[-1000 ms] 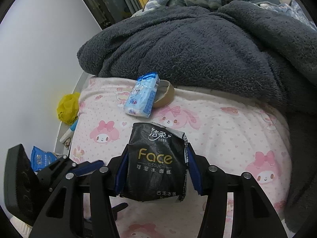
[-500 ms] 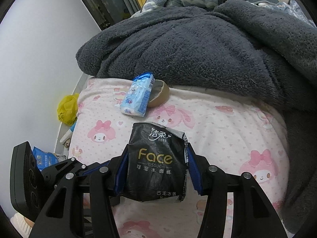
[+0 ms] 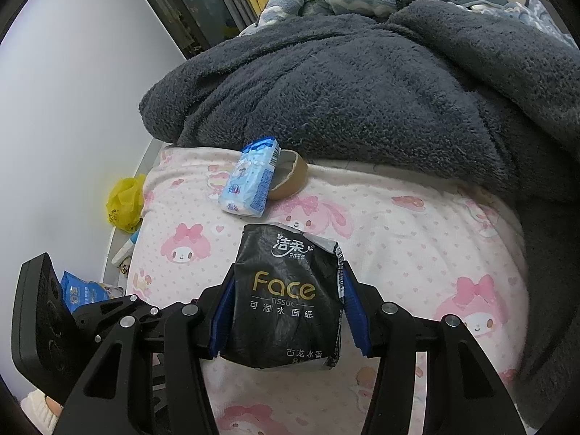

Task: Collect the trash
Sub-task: 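Grasp the small black plastic piece on the bed with the left tool, then carry the black piece and the Face pack with both tools over the bin, then open the left tool to drop the black piece into the bin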

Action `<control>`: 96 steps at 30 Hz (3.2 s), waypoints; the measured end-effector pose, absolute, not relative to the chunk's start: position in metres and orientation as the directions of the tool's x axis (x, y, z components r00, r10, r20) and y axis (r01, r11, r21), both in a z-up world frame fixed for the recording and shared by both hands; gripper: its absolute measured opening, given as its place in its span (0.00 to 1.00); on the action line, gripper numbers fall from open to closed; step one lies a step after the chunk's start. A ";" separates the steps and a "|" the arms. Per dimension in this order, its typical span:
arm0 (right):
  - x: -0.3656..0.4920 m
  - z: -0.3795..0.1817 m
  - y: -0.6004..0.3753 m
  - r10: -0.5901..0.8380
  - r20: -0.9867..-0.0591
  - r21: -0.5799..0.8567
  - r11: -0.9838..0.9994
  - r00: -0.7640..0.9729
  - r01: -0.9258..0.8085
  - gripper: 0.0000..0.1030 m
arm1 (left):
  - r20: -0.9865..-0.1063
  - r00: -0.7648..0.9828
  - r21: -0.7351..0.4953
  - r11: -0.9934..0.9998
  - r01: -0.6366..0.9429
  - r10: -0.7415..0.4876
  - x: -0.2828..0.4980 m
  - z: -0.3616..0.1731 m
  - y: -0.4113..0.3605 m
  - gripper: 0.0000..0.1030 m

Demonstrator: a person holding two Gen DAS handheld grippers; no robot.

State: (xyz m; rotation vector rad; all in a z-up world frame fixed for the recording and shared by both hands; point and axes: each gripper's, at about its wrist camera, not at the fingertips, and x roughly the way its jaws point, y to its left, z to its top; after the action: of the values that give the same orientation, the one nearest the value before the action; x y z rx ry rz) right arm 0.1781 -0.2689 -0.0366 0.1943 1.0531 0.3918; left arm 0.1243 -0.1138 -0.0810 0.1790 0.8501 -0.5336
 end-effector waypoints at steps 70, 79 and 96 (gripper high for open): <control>0.191 -0.022 -0.047 0.599 -0.719 0.340 0.745 0.352 -0.574 0.53 | -0.883 0.466 -0.129 0.982 -0.141 -0.049 0.126 -0.142 0.170 0.21; 0.189 -0.026 -0.020 0.610 -0.724 0.342 0.723 0.322 -0.600 0.53 | -0.912 0.402 -0.170 0.969 -0.181 -0.085 0.122 -0.164 0.192 0.21; 0.184 -0.042 0.029 0.628 -0.739 0.370 0.683 0.246 -0.630 0.53 | -0.923 0.365 -0.227 0.941 -0.251 -0.126 0.114 -0.176 0.224 0.57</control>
State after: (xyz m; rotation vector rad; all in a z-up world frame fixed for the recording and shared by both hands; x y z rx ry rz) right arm 0.1840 0.0288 -0.0422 -0.0031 1.0061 0.8579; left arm 0.1140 0.2238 -0.1765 -0.3579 1.2022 0.0824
